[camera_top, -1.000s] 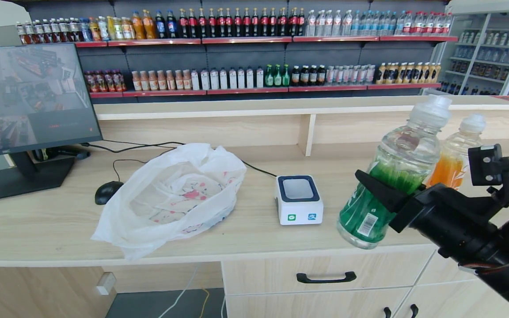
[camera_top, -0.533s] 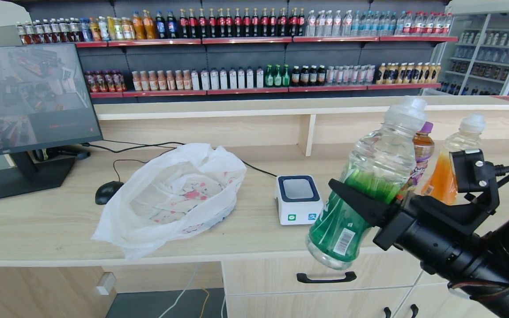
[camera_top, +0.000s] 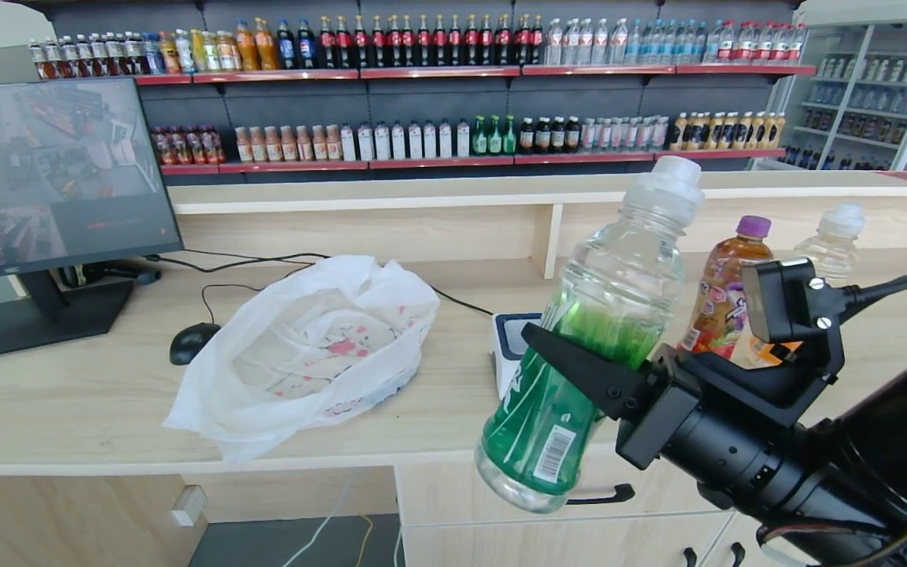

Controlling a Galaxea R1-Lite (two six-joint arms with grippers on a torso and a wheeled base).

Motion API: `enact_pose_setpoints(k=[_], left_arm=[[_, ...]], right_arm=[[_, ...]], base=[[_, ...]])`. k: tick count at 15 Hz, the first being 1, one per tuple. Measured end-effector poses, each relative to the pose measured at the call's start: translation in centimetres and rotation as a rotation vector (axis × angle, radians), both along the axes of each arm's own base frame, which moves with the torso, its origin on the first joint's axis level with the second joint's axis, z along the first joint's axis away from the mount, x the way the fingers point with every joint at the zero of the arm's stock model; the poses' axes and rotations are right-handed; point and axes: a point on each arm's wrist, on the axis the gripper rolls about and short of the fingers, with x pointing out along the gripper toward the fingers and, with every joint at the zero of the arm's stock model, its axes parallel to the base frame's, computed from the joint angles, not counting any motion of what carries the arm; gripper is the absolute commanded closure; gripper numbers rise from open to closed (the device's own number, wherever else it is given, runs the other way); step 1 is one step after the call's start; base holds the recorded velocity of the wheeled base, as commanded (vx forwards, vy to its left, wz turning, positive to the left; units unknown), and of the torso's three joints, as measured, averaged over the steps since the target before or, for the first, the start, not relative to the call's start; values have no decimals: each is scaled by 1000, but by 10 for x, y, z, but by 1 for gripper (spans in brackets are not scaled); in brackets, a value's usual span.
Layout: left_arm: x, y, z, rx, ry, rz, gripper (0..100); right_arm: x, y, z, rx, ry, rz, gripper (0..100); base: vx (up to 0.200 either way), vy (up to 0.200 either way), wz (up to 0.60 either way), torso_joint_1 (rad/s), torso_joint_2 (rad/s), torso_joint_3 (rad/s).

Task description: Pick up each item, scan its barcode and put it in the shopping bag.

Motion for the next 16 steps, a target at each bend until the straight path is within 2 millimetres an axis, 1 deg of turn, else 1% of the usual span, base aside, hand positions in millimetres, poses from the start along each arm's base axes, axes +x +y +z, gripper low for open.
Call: enact_pose_setpoints(k=[3, 7, 16], left_arm=[[0, 0, 0, 0, 0, 0, 0], [0, 0, 0, 0, 0, 0, 0], [0, 0, 0, 0, 0, 0, 0]], right_arm=[[-3, 7, 8, 37, -11, 31, 100], [-10, 5, 18, 76, -27, 50, 100], [-15, 3, 21, 84, -34, 61, 100]], base=[[0, 0, 0, 0, 0, 0], [0, 0, 0, 0, 0, 0], [0, 0, 0, 0, 0, 0]])
